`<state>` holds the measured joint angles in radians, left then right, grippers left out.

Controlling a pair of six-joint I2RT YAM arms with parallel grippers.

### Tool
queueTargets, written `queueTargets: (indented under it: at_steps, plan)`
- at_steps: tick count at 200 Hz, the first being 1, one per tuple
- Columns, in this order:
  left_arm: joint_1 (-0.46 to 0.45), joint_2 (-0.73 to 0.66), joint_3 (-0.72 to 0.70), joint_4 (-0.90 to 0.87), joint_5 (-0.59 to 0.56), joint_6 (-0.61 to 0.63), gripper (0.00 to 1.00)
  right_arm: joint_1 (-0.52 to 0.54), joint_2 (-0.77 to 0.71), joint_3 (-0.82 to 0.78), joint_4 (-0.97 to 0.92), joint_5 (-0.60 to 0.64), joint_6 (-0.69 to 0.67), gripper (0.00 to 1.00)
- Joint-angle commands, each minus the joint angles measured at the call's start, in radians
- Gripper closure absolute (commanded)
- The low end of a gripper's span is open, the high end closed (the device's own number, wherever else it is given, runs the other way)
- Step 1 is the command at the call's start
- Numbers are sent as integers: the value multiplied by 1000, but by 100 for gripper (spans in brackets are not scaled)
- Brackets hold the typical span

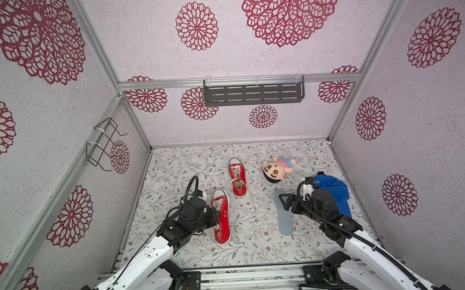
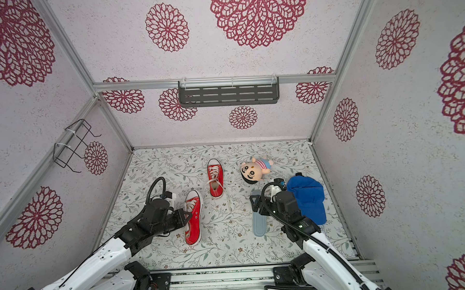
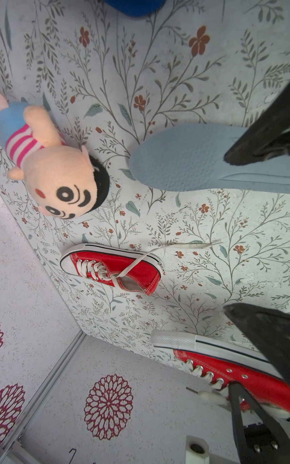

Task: Remove the insole from the shoe
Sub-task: Place the shoe at the center of the board.

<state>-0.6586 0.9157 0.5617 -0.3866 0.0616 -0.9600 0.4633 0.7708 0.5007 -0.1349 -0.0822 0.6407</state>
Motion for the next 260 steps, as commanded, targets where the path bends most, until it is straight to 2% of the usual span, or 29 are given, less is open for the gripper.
queueTargets:
  at_steps: [1,30,58,81,105,124,152,170,195,224,240,260]
  plan:
    - [-70,43,37,102,-112,-88,100,3,-28,0,-8,14,23,12]
    - [-164,143,53,147,-206,-154,100,4,-53,-19,-8,19,33,12]
    - [-210,275,78,203,-217,-203,100,3,-65,-27,-16,23,33,12]
    - [-241,368,107,245,-220,-192,100,4,-67,-24,-26,24,28,12]
    - [-243,399,126,251,-205,-157,68,3,-62,-24,-37,23,22,12]
    - [-243,356,140,200,-216,-99,51,3,-52,-17,-41,-3,-3,12]
    - [-243,221,154,37,-256,-19,43,6,-18,3,-36,-84,-51,12]
    - [-243,116,109,-25,-247,-27,38,36,19,26,-41,-127,-80,14]
    - [-243,-13,-20,-31,-190,-117,39,147,91,59,-43,-130,-110,14]
    - [-245,-117,-172,-11,-135,-213,48,290,186,69,10,-117,-74,17]
    - [-245,-154,-220,-24,-131,-227,53,377,249,89,25,-77,-53,17]
    - [-245,-169,-252,-26,-140,-226,54,470,336,124,40,-23,-33,17]
